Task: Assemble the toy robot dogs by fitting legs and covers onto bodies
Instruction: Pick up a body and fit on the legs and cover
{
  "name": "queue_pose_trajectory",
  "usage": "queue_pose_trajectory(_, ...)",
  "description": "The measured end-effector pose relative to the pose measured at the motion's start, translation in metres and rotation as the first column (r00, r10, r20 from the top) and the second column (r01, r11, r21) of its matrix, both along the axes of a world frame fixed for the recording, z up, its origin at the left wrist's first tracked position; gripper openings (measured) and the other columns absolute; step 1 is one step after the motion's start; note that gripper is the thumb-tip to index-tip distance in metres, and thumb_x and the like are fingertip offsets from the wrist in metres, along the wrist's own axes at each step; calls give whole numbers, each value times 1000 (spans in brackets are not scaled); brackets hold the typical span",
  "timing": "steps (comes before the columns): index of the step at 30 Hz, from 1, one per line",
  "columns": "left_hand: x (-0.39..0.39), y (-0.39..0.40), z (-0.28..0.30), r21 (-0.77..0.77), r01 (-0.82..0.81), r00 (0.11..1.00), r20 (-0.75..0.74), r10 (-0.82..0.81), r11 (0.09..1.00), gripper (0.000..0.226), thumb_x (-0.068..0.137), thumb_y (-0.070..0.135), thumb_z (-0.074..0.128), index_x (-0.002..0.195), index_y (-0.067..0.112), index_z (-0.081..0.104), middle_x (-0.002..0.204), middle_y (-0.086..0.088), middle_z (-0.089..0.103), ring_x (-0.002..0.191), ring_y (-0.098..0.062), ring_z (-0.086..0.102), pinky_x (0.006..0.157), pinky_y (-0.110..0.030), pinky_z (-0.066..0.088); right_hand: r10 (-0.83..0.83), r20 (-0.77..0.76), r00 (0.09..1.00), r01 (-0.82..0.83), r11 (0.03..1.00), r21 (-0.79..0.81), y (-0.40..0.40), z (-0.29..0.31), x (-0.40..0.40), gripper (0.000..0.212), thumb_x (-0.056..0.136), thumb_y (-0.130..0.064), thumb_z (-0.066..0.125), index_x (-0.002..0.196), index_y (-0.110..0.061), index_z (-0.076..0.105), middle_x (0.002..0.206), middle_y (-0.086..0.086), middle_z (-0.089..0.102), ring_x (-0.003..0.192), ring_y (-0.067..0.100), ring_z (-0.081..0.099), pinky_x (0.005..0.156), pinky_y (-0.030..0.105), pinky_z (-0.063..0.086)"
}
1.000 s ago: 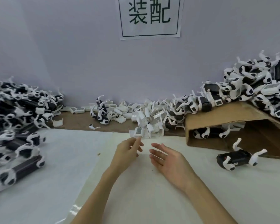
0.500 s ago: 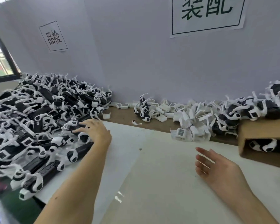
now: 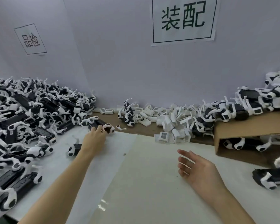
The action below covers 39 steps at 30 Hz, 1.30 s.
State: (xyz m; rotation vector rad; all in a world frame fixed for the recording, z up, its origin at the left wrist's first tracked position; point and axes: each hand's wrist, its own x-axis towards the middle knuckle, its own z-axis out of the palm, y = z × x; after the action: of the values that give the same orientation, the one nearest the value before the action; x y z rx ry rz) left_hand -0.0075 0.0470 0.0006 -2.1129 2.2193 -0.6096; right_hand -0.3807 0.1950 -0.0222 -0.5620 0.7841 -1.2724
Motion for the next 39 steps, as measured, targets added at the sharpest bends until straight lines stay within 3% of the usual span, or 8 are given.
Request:
queue_pose_trajectory(6, -64, -11, 10, 118, 431, 901, -112, -419, 895, 47, 106, 38, 62, 149, 20, 57, 156, 9, 46, 138, -21, 46, 96, -41, 55, -42, 21, 999, 43, 999, -5, 4, 3, -16, 33, 96, -30, 63, 112, -6, 80, 90, 10, 68, 74, 22, 63, 73, 34, 50)
queue_pose_trajectory(14, -130, -6, 48, -116, 591, 720, -371, -587, 798, 38, 95, -17, 54, 105, 7, 82, 114, -3, 72, 105, -24, 70, 90, -31, 54, -131, 51, 990, 131, 991, 8, 2, 0, -34, 29, 98, -27, 61, 106, -8, 82, 87, 7, 67, 72, 20, 62, 71, 31, 50)
queue_pose_trajectory(20, -184, 43, 44, -470, 508, 272, -708, -652, 722, 38, 95, -16, 57, 95, 11, 84, 97, 2, 77, 87, -15, 69, 78, -16, 49, -149, -259, 954, 115, 983, -142, -1, -5, -35, 35, 103, -25, 61, 135, -15, 67, 104, 9, 74, 85, 21, 71, 74, 33, 53)
queue_pose_trajectory(23, -211, 68, 27, -522, 426, -68, -833, -550, 739, 40, 97, -13, 60, 93, 17, 85, 96, 7, 78, 92, -13, 73, 81, -21, 54, -327, -716, 616, 44, 922, -384, 1, -12, -29, 75, 97, -24, 74, 156, -49, 34, 139, -10, 58, 118, 1, 63, 88, 27, 57)
queue_pose_trajectory(26, -233, 81, 8, -429, 382, -435, -865, -250, 819, 33, 102, -2, 65, 94, 22, 86, 98, -2, 81, 90, -14, 75, 75, -20, 55, -513, -822, 248, -108, 828, -550, 1, -20, -33, 106, 89, -19, 83, 161, -51, 14, 158, -19, 30, 143, -2, 37, 112, 26, 43)
queue_pose_trajectory(29, -245, 79, -14, -258, 408, -674, -733, 98, 876, 41, 99, -11, 58, 93, 19, 86, 98, -5, 77, 86, -14, 71, 70, -22, 56, -567, -801, 190, -71, 806, -587, -1, -21, -39, 84, 84, -19, 86, 149, -47, 40, 146, -25, 48, 134, 2, 50, 110, 36, 48)
queue_pose_trajectory(34, -232, 66, -31, -203, 451, -655, -737, 168, 869, 34, 91, -10, 55, 109, 6, 79, 107, -10, 71, 104, -24, 63, 93, -34, 48, -470, -857, 210, -87, 864, -495, 1, -16, -42, 68, 73, -40, 91, 130, -45, 55, 123, -24, 65, 118, 2, 59, 99, 29, 50)
queue_pose_trajectory(39, -222, 65, -30, -124, 438, -591, -786, 181, 891, 43, 110, 47, 46, 99, 22, 79, 107, -7, 73, 104, -28, 62, 100, -45, 43, -471, -717, 514, 149, 872, -466, 4, -1, -39, 55, 70, -69, 81, 114, -38, 71, 101, -17, 74, 101, 5, 70, 88, 27, 56)
